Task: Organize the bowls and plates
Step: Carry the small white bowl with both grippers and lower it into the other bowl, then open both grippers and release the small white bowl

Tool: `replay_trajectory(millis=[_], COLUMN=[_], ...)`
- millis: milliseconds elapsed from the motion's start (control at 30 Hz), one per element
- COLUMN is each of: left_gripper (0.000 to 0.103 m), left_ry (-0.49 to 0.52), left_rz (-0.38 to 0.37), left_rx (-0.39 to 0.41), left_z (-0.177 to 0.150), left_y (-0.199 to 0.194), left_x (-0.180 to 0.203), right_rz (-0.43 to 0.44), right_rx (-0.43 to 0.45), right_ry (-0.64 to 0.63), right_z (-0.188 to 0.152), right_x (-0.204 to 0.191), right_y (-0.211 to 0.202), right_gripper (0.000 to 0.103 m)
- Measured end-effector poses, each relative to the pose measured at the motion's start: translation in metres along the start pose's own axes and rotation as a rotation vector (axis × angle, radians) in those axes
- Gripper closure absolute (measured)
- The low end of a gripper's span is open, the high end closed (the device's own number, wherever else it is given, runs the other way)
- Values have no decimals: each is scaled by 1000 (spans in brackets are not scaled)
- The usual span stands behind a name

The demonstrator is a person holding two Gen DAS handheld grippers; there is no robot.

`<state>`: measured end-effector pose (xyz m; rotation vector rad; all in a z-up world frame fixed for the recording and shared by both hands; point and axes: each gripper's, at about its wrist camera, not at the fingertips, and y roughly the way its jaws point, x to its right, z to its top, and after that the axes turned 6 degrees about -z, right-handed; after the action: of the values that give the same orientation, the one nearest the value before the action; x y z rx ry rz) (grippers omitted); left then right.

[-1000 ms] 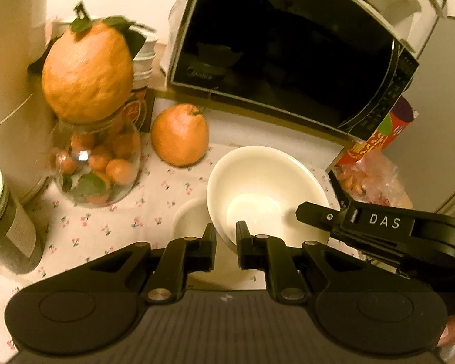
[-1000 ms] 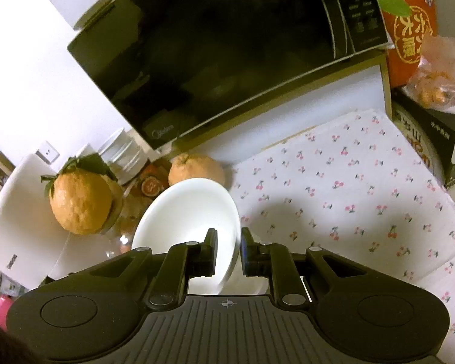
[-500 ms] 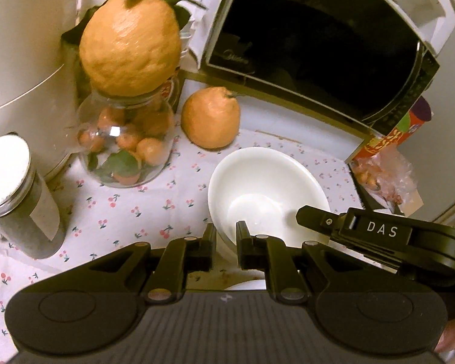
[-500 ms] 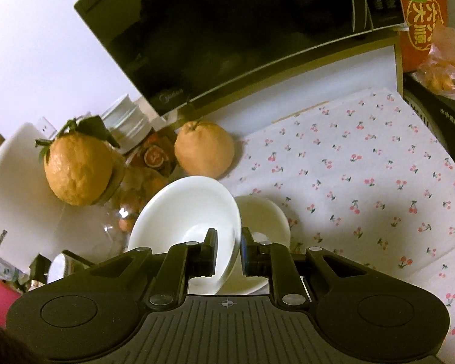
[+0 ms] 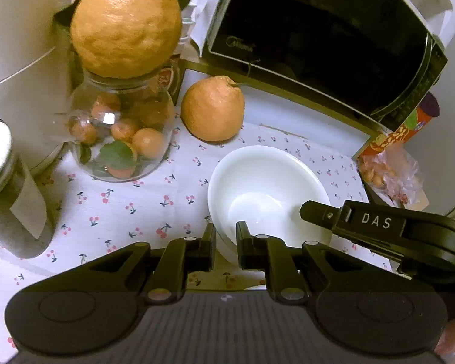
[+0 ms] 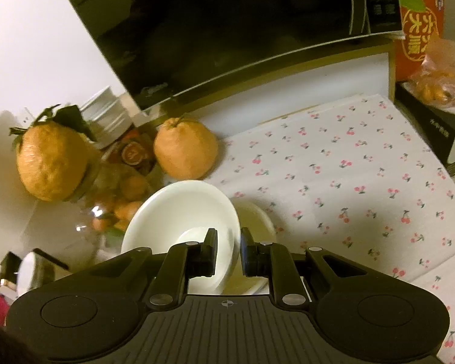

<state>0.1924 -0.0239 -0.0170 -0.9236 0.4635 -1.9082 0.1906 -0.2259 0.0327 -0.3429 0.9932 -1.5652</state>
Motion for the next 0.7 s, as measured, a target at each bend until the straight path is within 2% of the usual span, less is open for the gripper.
replay_trajectory(millis=[333,533,700], left_gripper=[90,85,80], left_ry=[30,99,93], left_rz=[38,75,86], left_rx=[-17,-15,-12], left_z=[-3,-7,-6], left_y=[17,19,19], left_x=[8,15,11], right_rz=[-71,-74,-81], right_rx=[19,14,12], right_ry=[-41,-52,-39], right_z=[0,0,1], right_x=[5,8,13], right_y=[9,11,11], right_gripper=[87,85,84])
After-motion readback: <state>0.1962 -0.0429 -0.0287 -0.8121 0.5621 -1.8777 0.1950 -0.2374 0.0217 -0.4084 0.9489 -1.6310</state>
